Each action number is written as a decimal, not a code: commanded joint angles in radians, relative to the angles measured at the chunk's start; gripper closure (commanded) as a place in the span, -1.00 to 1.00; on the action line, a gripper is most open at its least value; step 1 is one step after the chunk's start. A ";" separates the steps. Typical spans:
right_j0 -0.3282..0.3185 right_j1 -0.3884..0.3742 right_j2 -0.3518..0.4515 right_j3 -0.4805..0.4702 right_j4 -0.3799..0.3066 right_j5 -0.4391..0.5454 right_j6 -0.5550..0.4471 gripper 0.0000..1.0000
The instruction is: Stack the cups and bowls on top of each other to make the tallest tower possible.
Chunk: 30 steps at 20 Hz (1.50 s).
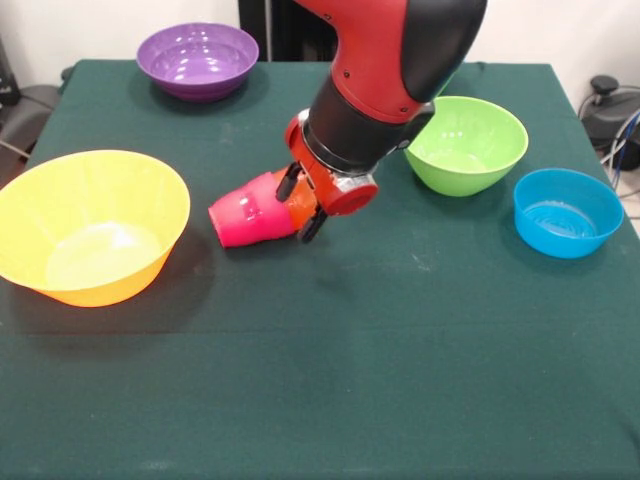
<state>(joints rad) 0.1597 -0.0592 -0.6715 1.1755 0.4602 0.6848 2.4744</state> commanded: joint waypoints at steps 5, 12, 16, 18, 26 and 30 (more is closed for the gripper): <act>-0.028 -0.010 0.221 0.061 -0.048 -0.057 -0.017 -1.00; -0.048 -0.057 0.261 0.111 -0.067 -0.097 -0.051 -1.00; -0.058 -0.118 0.305 0.202 -0.068 -0.157 -0.053 -1.00; -0.058 -0.157 0.318 0.264 -0.068 -0.192 -0.039 -1.00; -0.016 -0.277 0.319 0.465 -0.028 -0.268 0.085 -1.00; -0.002 -0.291 0.339 0.518 0.017 -0.311 0.153 -1.00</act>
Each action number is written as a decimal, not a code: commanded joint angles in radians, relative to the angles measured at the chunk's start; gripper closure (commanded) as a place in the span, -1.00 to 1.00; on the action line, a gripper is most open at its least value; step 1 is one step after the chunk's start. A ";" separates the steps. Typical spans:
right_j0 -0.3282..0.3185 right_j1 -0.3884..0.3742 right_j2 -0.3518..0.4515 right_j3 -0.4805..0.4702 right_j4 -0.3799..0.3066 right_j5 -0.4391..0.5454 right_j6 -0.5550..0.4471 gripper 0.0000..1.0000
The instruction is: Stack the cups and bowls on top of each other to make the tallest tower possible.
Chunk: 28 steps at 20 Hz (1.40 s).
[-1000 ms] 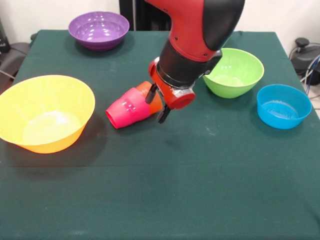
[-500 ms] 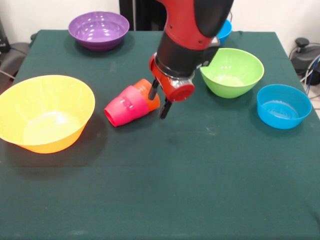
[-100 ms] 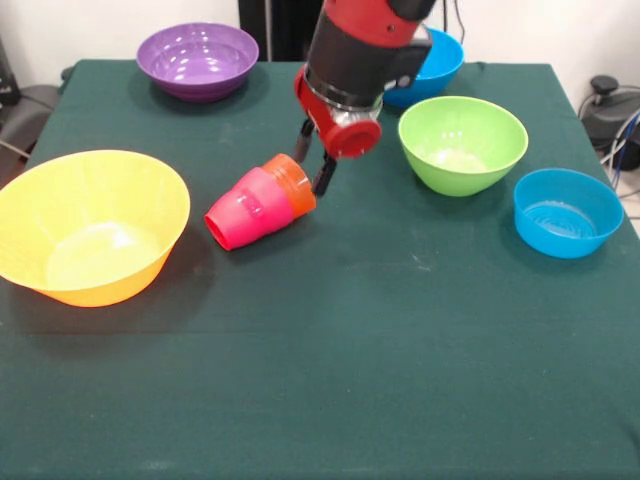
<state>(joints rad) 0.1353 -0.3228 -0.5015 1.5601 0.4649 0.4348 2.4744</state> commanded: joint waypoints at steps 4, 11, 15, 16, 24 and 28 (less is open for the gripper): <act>0.032 -0.022 0.201 0.176 0.066 -0.098 0.216 -1.00; 0.065 -0.012 0.232 0.220 0.172 -0.162 0.285 -1.00; 0.093 -0.012 0.221 0.230 0.231 -0.164 0.311 -1.00; 0.090 -0.019 0.237 0.243 0.249 -0.171 0.315 -1.00; 0.097 -0.061 0.283 0.293 0.343 -0.175 0.348 -1.00; 0.111 -0.067 0.277 0.299 0.361 -0.166 0.363 -1.00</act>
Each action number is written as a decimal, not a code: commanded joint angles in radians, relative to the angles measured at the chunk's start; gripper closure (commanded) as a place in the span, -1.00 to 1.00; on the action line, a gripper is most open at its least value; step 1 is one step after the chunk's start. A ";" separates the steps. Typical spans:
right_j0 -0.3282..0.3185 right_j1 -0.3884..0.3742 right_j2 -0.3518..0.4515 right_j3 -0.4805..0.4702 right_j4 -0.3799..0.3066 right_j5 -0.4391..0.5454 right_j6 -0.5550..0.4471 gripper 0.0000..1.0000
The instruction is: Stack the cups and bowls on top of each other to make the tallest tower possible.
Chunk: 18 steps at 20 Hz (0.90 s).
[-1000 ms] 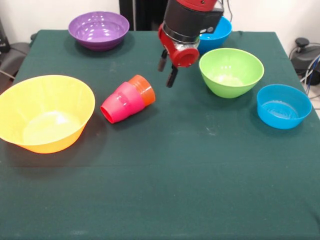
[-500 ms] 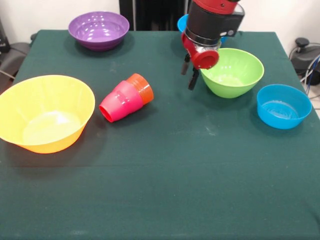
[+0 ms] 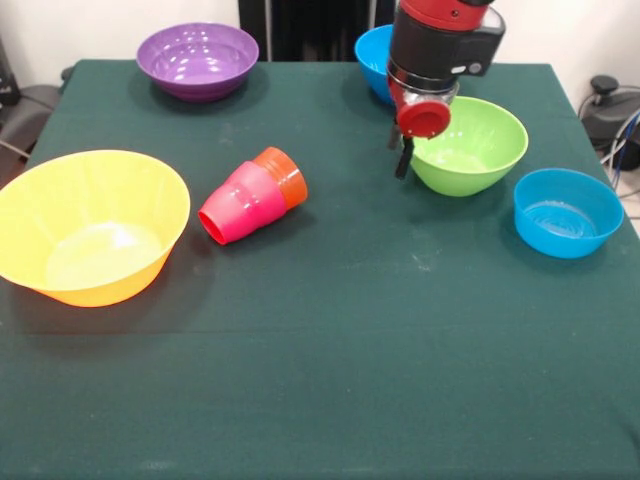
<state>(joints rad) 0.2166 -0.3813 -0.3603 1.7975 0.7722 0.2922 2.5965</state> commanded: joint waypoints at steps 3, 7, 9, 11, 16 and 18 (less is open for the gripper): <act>0.037 -0.012 0.137 0.075 0.065 -0.020 0.255 -1.00; 0.045 -0.036 0.148 0.096 0.090 0.002 0.282 -1.00; 0.039 -0.051 0.162 0.110 0.103 -0.007 0.281 -1.00; 0.045 -0.054 0.152 0.107 0.107 0.001 0.287 -1.00; 0.026 -0.068 0.159 0.128 0.112 -0.024 0.261 -1.00; 0.023 -0.065 0.142 0.127 0.097 -0.043 0.248 -1.00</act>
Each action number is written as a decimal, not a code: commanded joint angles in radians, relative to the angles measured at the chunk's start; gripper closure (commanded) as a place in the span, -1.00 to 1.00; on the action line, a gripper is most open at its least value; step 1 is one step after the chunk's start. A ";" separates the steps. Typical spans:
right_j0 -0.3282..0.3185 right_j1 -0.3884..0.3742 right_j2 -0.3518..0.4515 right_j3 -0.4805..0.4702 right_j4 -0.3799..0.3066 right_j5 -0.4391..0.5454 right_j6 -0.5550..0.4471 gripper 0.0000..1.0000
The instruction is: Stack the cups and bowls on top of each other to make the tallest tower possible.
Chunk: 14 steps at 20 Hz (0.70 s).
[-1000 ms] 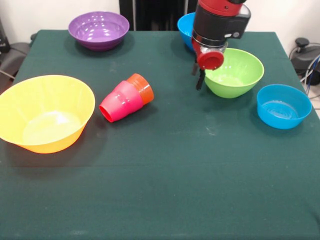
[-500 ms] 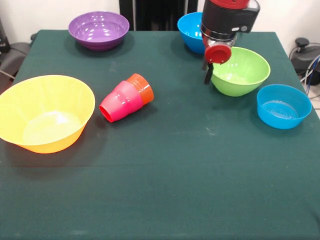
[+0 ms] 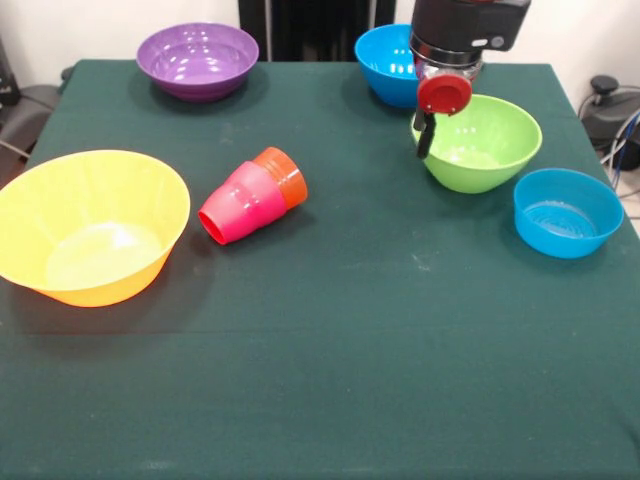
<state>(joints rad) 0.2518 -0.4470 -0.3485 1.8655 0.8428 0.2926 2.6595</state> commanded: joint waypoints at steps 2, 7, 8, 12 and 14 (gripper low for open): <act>-0.024 -0.003 0.119 0.060 0.012 -0.056 0.167 -1.00; -0.010 -0.013 0.045 0.033 -0.012 -0.004 0.166 -1.00; 0.000 -0.015 0.029 0.027 -0.015 0.014 0.175 -1.00; -0.004 -0.018 0.043 0.030 0.003 -0.013 0.184 -1.00; -0.013 -0.020 0.063 0.040 0.014 -0.048 0.183 -1.00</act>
<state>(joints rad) 0.2475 -0.4588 -0.3717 1.8727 0.8428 0.2807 2.6597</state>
